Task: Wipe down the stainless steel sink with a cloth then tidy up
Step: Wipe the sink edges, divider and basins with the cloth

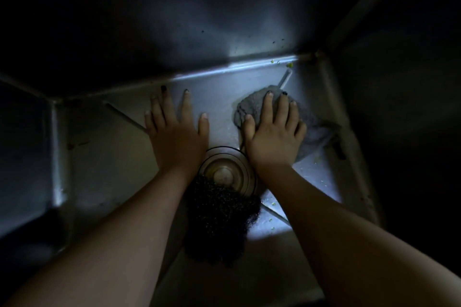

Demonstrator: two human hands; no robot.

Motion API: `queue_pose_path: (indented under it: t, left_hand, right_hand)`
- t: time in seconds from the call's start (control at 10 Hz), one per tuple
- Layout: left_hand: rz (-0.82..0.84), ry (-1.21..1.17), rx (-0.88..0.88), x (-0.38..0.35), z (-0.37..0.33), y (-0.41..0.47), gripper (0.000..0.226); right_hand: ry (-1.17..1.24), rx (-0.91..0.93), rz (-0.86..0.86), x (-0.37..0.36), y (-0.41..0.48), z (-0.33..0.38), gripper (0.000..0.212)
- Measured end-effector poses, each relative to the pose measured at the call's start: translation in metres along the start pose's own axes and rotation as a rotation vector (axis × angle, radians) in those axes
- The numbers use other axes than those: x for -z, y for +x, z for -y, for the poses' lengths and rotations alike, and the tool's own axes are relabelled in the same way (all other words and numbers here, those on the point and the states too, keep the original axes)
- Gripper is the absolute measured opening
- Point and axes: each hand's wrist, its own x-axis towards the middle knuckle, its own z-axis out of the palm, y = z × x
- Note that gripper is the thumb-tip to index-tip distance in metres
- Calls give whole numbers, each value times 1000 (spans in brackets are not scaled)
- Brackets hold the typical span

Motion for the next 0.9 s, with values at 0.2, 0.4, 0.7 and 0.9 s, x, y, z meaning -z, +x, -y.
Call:
queue_pose_path:
  t: [0.2, 0.4, 0.7, 0.9]
  left_hand:
    - [46, 1, 9, 2, -1, -1, 61]
    - [3, -11, 12, -1, 0, 0, 59]
    - [-7, -27, 15, -1, 0, 1, 59]
    - [15, -35, 29, 0, -1, 0, 62]
  right_hand:
    - [-35, 145, 105, 11, 54, -1, 63]
    - [-22, 113, 97, 15, 75, -21, 62]
    - [-31, -32, -36, 6, 25, -28, 70]
    - [-72, 0, 112, 9, 18, -21, 69]
